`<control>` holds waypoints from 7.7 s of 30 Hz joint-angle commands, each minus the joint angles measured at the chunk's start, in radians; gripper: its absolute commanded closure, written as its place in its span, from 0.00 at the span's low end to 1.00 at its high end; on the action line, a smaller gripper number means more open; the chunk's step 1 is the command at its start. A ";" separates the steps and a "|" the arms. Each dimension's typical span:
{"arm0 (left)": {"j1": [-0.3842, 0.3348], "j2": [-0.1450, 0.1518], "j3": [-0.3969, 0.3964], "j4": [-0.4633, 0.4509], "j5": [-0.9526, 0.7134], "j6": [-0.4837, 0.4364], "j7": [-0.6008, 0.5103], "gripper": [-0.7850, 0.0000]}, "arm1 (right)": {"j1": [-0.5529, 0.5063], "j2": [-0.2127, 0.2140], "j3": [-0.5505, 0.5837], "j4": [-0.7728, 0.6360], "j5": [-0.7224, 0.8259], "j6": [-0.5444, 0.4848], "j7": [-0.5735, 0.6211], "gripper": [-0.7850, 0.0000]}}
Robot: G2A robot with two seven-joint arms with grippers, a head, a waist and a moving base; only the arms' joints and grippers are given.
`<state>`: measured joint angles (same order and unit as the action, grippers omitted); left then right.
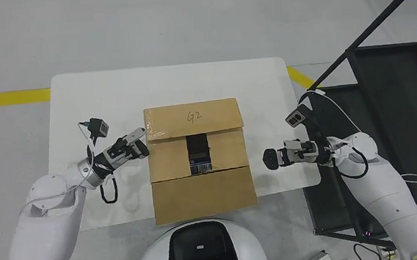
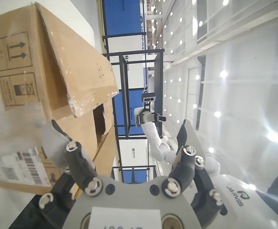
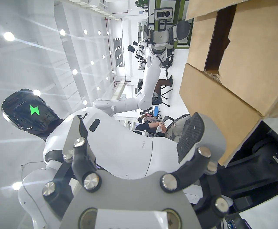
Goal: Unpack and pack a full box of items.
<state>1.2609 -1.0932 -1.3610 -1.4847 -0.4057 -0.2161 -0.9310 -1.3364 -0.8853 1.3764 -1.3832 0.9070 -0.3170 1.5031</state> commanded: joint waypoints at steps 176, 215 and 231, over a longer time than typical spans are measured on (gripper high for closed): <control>-0.039 0.144 -0.217 -0.014 -0.187 -0.241 -0.329 0.00 | 0.738 -0.517 -0.969 0.164 -0.470 0.310 -0.711 0.00; -0.290 0.069 0.207 0.327 0.378 -0.239 0.055 0.00 | 0.083 -0.214 -0.101 -0.270 -0.447 0.263 -0.413 0.00; -0.306 0.075 0.160 0.285 0.285 -0.311 0.001 0.00 | 0.072 -0.203 -0.073 -0.234 -0.404 0.240 -0.368 0.00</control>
<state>0.9379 -1.0262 -1.1715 -1.1696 -0.1052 -0.5239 -0.9175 -1.2673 -1.0878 1.3053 -1.6195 0.5016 -0.0747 1.1346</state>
